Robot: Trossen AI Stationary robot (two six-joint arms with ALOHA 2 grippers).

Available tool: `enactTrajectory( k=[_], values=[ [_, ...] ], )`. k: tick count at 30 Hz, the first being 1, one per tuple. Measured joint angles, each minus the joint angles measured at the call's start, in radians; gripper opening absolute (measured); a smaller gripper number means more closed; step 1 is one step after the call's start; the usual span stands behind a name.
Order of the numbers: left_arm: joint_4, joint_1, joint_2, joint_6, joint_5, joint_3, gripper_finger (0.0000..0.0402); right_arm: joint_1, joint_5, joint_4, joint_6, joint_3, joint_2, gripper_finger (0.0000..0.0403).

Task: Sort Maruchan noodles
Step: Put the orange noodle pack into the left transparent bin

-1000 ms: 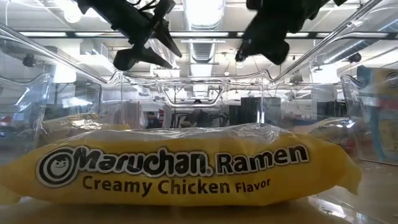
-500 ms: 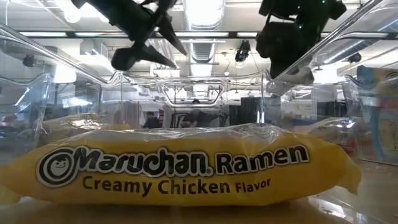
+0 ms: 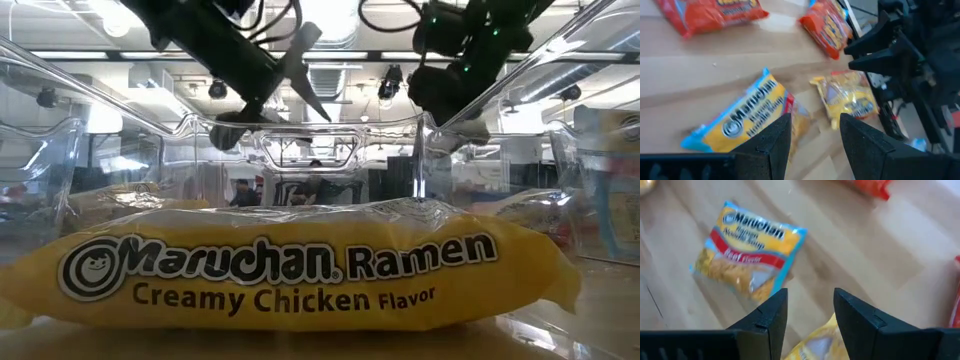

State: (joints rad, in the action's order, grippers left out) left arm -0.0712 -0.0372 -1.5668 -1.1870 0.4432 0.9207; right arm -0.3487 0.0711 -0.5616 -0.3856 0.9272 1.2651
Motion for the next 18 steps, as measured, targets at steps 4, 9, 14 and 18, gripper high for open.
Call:
enactTrajectory(
  k=[4,9,14,18],
  values=[
    [0.002,0.054,-0.001,0.028,0.004,0.0,0.0152,-0.097,0.061,0.074,0.012,0.0,0.014,0.0148],
    [0.004,0.153,-0.001,0.085,-0.035,0.0,0.0152,-0.178,0.164,0.176,-0.026,0.0,0.057,0.0148],
    [0.007,0.247,-0.012,0.128,-0.101,0.0,0.0152,-0.205,0.198,0.296,-0.139,0.0,0.127,0.0148],
    [0.008,0.294,-0.036,0.154,-0.157,0.0,0.0152,-0.204,0.2,0.39,-0.259,0.0,0.185,0.0148]
  ],
)
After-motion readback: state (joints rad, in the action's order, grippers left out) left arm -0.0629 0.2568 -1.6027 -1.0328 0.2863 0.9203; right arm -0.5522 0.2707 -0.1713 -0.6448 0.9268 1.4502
